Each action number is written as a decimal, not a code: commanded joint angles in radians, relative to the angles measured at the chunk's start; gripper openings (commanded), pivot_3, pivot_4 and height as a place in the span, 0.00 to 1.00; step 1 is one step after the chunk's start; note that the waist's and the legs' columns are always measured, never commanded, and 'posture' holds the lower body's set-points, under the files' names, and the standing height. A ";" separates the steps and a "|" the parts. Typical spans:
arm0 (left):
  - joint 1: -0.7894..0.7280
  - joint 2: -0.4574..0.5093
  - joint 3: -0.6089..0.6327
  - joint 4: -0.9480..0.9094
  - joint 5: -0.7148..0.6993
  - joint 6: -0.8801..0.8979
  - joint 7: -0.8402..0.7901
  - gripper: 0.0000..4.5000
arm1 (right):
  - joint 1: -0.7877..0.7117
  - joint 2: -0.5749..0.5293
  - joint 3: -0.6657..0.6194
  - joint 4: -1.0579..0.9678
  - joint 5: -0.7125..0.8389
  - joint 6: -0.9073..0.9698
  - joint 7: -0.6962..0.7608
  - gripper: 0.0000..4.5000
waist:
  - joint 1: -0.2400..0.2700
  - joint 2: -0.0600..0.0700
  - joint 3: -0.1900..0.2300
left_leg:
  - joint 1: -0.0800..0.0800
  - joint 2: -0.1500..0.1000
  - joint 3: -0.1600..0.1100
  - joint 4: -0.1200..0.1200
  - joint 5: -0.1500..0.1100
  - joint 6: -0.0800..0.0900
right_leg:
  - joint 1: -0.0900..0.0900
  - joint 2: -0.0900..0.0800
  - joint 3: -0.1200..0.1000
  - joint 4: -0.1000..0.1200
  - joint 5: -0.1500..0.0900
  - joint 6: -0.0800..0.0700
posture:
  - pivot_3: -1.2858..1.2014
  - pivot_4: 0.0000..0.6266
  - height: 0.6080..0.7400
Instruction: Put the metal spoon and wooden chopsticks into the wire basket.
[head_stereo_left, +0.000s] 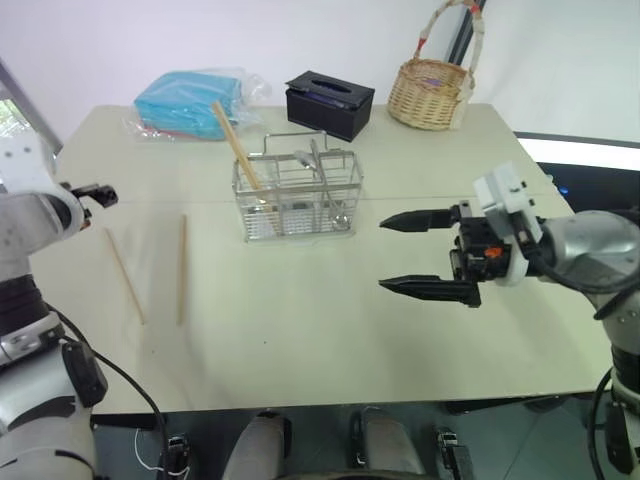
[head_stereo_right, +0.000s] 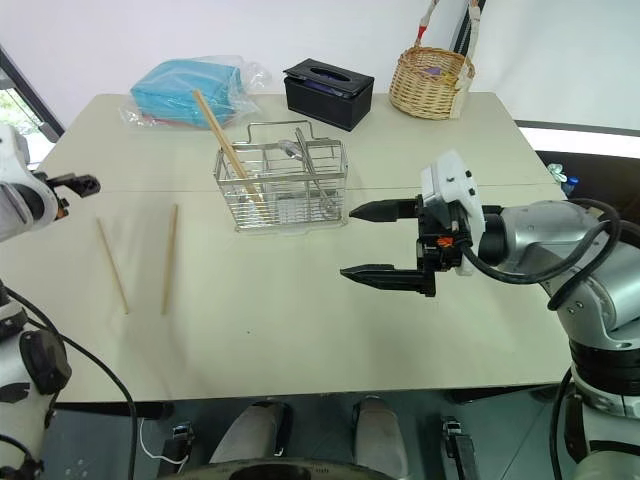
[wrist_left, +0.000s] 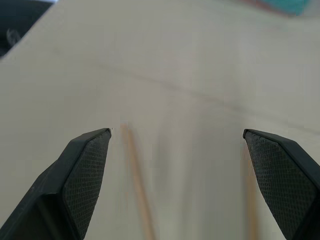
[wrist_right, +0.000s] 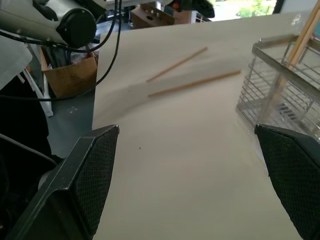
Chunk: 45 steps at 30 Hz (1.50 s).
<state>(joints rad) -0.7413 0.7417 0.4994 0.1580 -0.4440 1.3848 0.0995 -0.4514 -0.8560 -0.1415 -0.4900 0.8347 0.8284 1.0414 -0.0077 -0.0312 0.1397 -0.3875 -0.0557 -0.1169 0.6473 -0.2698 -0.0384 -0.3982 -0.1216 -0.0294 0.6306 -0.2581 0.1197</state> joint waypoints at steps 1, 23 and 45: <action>-0.017 0.016 -0.041 0.079 0.060 -0.058 -0.023 1.00 | -0.005 0.002 -0.040 -0.029 0.026 0.001 -0.052 0.99 | 0.002 0.000 0.000 | 0.000 0.000 0.000 0.000 0.000 0.000 | 0.000 0.000 0.000 0.000 0.000 0.000 | 0.52 0.24 0.40; -0.223 -0.037 -0.140 0.787 0.205 -0.438 -0.146 0.61 | 0.029 0.039 -0.027 -0.056 0.054 -0.018 -0.180 1.00 | 0.023 -0.003 -0.001 | -0.003 -0.002 0.001 0.000 0.000 0.000 | -0.004 -0.006 -0.001 0.000 0.002 0.003 | 0.52 0.24 0.40; -0.271 0.014 -0.071 0.695 0.196 -0.653 -0.151 0.01 | 0.008 0.048 -0.019 -0.036 0.047 -0.035 -0.177 1.00 | 0.020 -0.004 0.000 | -0.004 -0.002 0.001 0.000 0.000 0.000 | -0.004 -0.007 -0.002 0.000 0.002 0.004 | 0.52 0.24 0.40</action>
<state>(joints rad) -0.9714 0.7136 0.4003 0.9200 -0.2344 0.8076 -0.0458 -0.4299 -0.8050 -0.1442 -0.5229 0.8774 0.8097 0.8635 0.0126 -0.0356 0.1392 -0.3913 -0.0579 -0.1156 0.6477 -0.2695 -0.0388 -0.4020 -0.1285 -0.0311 0.6304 -0.2560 0.1236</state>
